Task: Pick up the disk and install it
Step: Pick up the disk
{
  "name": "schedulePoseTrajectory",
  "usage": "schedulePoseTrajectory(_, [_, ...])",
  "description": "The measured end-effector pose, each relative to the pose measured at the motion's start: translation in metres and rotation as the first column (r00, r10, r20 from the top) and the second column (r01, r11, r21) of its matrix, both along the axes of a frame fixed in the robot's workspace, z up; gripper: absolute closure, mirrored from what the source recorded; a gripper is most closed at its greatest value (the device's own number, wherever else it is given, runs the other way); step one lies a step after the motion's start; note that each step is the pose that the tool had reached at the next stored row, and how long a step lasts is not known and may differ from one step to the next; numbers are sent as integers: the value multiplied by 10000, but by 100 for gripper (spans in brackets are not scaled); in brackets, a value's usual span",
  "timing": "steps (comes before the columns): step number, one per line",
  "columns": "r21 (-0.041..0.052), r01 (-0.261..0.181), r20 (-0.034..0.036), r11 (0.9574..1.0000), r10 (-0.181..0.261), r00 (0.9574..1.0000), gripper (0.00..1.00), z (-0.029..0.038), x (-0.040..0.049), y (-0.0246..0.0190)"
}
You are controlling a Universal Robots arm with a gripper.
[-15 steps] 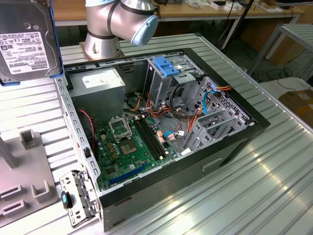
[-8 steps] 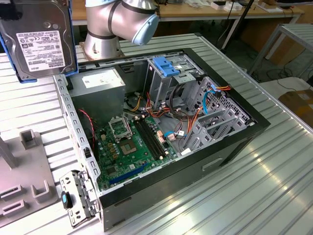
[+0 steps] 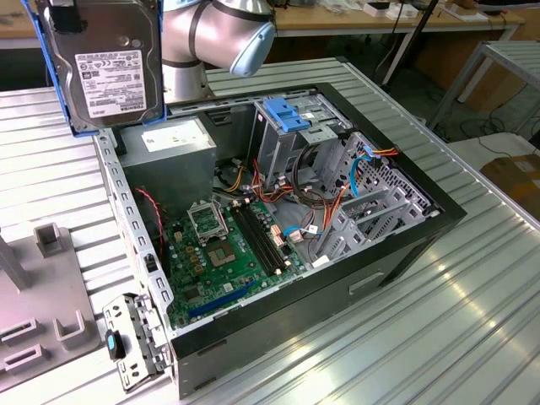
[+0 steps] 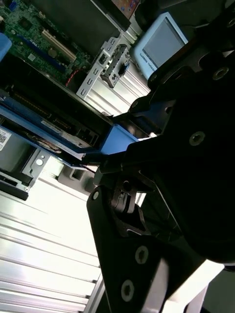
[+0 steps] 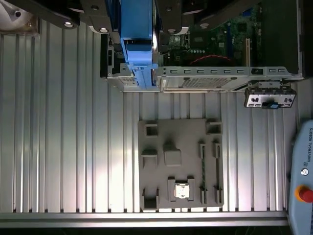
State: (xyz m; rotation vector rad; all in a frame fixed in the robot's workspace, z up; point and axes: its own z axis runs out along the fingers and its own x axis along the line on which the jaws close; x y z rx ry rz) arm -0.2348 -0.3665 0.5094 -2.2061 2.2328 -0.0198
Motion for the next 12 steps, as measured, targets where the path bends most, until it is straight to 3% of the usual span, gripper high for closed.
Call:
schedulePoseTrajectory(7, [1,0,0,10000,0,10000,63,-2,226,0])
schedulePoseTrajectory(10, [1,0,1,10000,0,10000,63,-5,363,0])
schedulePoseTrajectory(12, [0,0,0,10000,0,10000,63,-9,426,-29])
